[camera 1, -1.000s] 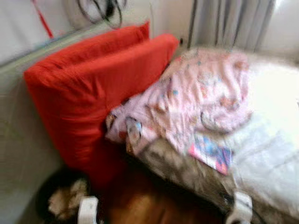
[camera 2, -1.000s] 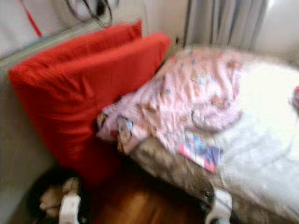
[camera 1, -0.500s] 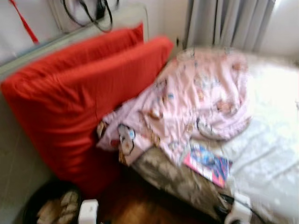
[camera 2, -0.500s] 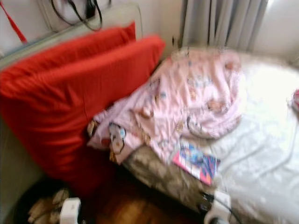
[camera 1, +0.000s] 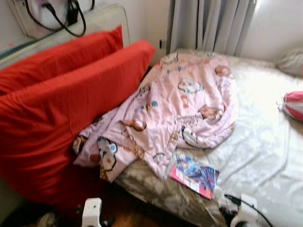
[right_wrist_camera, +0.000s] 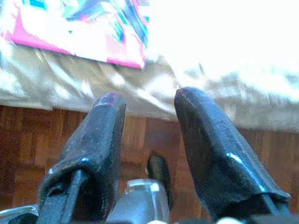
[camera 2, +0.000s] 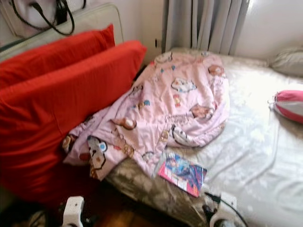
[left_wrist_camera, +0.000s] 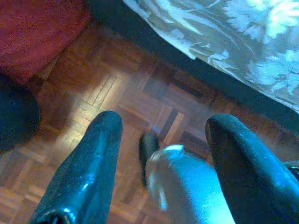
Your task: Clean up the room
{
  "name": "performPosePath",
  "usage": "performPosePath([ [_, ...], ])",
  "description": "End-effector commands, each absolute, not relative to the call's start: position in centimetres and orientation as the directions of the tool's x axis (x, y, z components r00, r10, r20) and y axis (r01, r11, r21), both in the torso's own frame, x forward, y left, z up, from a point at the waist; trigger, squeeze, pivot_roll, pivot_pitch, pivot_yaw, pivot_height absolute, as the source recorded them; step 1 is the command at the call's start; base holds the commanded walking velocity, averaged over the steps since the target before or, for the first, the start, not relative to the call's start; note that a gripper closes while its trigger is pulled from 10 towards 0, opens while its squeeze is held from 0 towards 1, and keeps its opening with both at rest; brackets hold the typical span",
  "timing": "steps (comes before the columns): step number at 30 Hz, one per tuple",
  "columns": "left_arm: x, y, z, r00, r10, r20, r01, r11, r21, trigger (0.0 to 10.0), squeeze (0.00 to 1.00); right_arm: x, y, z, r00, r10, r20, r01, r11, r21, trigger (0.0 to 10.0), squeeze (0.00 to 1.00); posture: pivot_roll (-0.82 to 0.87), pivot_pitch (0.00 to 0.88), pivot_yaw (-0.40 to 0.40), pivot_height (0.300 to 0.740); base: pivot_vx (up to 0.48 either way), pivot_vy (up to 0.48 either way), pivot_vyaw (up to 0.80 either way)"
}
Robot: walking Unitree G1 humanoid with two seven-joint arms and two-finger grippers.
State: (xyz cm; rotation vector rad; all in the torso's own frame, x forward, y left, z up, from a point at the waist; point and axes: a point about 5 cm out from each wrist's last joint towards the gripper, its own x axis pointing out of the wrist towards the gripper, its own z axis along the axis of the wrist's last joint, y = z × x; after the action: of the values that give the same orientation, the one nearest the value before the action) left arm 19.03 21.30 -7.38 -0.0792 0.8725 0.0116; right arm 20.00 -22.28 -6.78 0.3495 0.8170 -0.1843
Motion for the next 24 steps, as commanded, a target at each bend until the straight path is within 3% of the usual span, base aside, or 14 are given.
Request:
performPosePath([
  [1,18.9,21.7,-7.4,0.640,-0.012,-0.768,-0.054,0.997,-0.060,10.0,0.00,19.5,-21.8,-7.1,0.663,-0.016,-0.749,0.302,0.921,0.248,10.0,0.00,0.05,0.038,0.012,0.740,0.000,0.000,0.00],
  [8,21.2,21.3,-6.1,0.713,-0.028,-0.701,-0.019,0.998,-0.060,10.0,0.00,19.6,-21.8,-7.0,0.686,-0.016,-0.727,0.298,0.918,0.261,10.0,0.00,0.05,0.022,0.014,0.740,0.000,0.000,0.00],
  [12,23.3,21.5,-4.3,0.815,-0.014,-0.579,-0.020,0.998,-0.052,10.0,0.00,19.8,-21.8,-6.8,0.720,-0.009,-0.694,0.263,0.929,0.261,10.0,0.00,0.04,0.007,0.007,0.740,0.000,0.000,0.00],
  [13,24.4,21.6,-3.2,0.864,-0.017,-0.504,-0.018,0.998,-0.065,10.0,0.00,20.6,-20.7,-6.3,0.763,-0.003,-0.646,0.225,0.939,0.261,10.0,0.00,0.05,0.004,0.003,0.740,0.000,0.000,0.00],
  [16,25.4,21.7,-1.9,0.909,-0.021,-0.416,-0.012,0.997,-0.078,10.0,0.00,22.3,-19.1,-5.2,0.837,0.010,-0.547,0.163,0.950,0.267,10.0,0.00,0.05,0.000,-0.005,0.740,0.000,0.000,0.00],
  [20,25.4,21.6,-0.2,0.963,-0.052,-0.266,0.038,0.998,-0.056,10.0,0.00,24.1,-19.9,-2.9,0.927,0.021,-0.373,0.089,0.957,0.275,10.0,0.00,0.05,0.000,-0.011,0.740,0.000,0.000,0.00],
  [24,24.9,21.7,0.5,0.978,-0.059,-0.201,0.052,0.998,-0.040,10.0,0.00,24.2,-19.5,-2.0,0.951,0.084,-0.298,-0.017,0.975,0.221,10.0,0.00,0.08,0.000,-0.033,0.740,0.000,0.000,0.00],
])
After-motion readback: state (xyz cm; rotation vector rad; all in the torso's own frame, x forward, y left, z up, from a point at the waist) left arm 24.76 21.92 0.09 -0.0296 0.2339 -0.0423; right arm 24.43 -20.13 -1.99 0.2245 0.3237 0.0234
